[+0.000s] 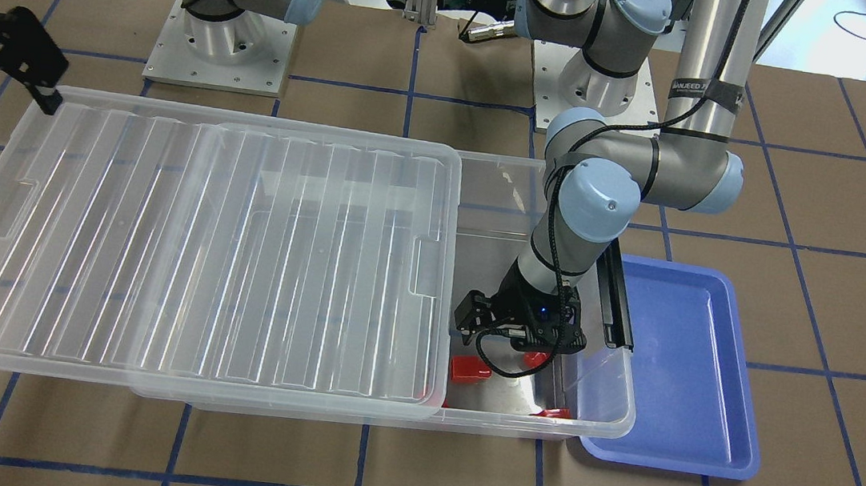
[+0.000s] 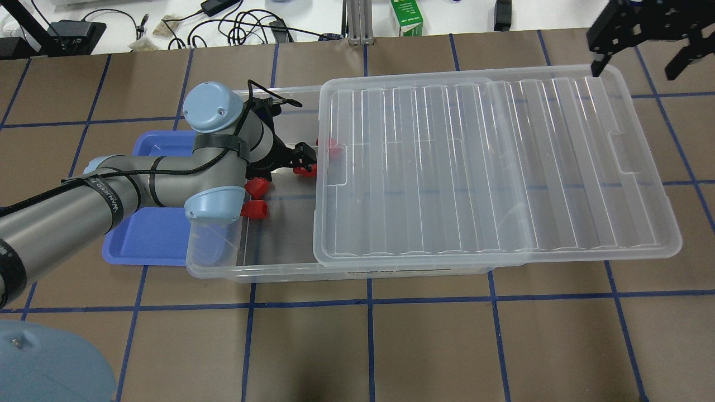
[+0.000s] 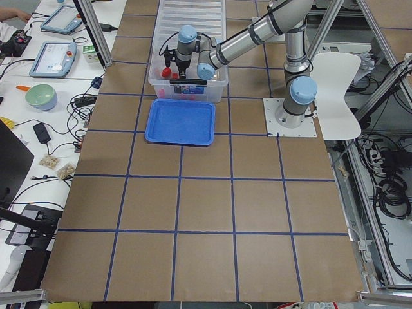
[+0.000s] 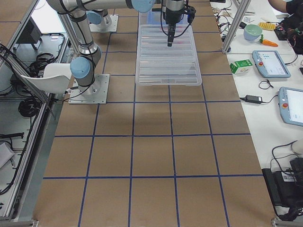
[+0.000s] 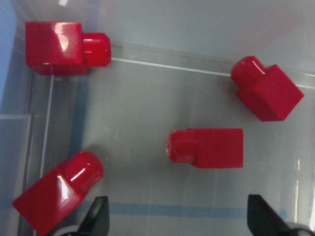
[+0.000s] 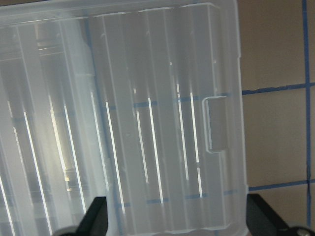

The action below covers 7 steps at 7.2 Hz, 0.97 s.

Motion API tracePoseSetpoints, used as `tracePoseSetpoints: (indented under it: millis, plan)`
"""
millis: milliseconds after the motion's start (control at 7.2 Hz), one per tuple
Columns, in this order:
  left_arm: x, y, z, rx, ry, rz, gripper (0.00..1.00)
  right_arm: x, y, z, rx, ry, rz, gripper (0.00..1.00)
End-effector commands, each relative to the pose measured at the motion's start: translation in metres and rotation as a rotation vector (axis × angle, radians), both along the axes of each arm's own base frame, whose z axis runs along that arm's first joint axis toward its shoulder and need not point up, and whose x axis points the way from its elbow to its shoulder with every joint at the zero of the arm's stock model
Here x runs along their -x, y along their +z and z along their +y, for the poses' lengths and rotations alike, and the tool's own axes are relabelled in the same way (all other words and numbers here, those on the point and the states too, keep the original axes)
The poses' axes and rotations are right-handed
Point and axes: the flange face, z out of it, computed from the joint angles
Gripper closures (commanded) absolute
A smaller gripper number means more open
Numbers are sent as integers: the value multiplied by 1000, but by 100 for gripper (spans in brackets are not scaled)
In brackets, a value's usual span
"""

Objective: Place red block in blue tray from box

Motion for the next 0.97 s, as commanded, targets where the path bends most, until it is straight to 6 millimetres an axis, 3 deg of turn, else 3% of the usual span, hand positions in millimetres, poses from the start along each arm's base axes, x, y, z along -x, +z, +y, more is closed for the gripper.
tracePoseSetpoints:
  millis: [0, 139, 417, 833]
  plan:
    - [1, -12, -5, 16, 0, 2, 0, -82, -11, 4, -10, -35, 0, 0]
    - [2, -20, -6, 17, -1, 4, 0, -96, -16, 3, -19, -33, 1, 0]
    - [9, -19, -8, 5, 35, 80, 0, -96, -21, -8, 18, -30, -1, 0]
    - [10, -22, -9, 7, 22, 85, 0, -96, -21, -10, 26, -27, -1, 0]
